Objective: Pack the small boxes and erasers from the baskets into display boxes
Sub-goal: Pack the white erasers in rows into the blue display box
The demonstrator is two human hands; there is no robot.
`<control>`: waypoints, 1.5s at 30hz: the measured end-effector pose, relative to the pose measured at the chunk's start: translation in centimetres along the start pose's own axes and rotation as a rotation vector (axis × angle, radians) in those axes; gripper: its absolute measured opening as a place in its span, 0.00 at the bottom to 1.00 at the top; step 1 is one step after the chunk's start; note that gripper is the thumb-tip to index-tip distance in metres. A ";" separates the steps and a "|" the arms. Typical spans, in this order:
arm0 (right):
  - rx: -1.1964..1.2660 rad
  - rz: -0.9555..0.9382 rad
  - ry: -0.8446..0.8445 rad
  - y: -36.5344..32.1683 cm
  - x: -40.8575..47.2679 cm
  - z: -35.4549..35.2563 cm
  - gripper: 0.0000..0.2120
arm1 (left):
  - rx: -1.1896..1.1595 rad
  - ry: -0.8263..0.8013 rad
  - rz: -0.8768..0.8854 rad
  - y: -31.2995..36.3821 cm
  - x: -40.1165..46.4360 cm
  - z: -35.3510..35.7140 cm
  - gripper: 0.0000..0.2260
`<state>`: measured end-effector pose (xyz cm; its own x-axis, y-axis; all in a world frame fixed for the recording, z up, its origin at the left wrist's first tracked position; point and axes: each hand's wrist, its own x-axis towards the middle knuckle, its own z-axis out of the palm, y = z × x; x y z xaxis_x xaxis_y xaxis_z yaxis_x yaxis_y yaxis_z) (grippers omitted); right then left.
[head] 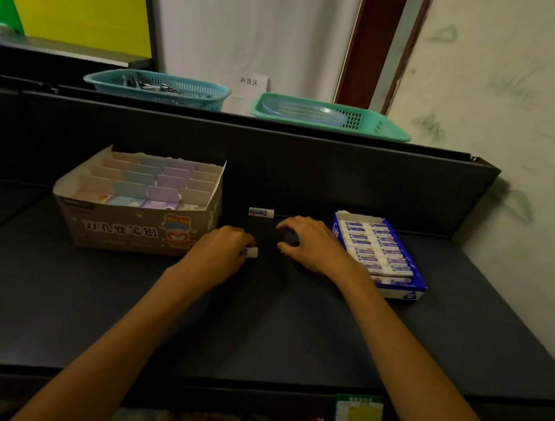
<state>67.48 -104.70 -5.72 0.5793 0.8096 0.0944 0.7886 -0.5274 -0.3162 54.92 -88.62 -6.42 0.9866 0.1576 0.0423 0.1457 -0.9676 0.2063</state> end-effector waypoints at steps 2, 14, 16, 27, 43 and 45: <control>0.003 0.003 0.003 0.0 1.0 0.2 0.23 | -0.035 0.086 0.030 -0.1 0.3 0.2 0.18; 0.042 -0.031 0.020 1.2 7.5 2.2 0.26 | -0.356 0.343 -0.018 -0.5 3.4 0.7 0.11; 0.028 -0.041 0.037 1.5 7.8 2.4 0.23 | -0.378 0.354 -0.026 -0.7 3.8 0.9 0.13; 0.078 0.058 0.097 2.0 6.1 1.7 0.14 | -0.462 0.331 -0.005 -0.7 3.7 0.9 0.10; 0.682 0.100 0.302 2.9 -3.4 -3.0 0.09 | -0.473 0.372 0.221 0.6 0.5 0.1 0.13; 0.737 0.104 0.337 2.8 -4.2 -3.0 0.10 | -0.470 0.366 0.240 0.8 0.3 0.0 0.13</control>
<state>67.93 -110.33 -4.20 0.7659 0.5827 0.2718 0.4568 -0.1956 -0.8678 55.37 -89.39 -6.27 0.8866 0.0855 0.4545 -0.2055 -0.8076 0.5528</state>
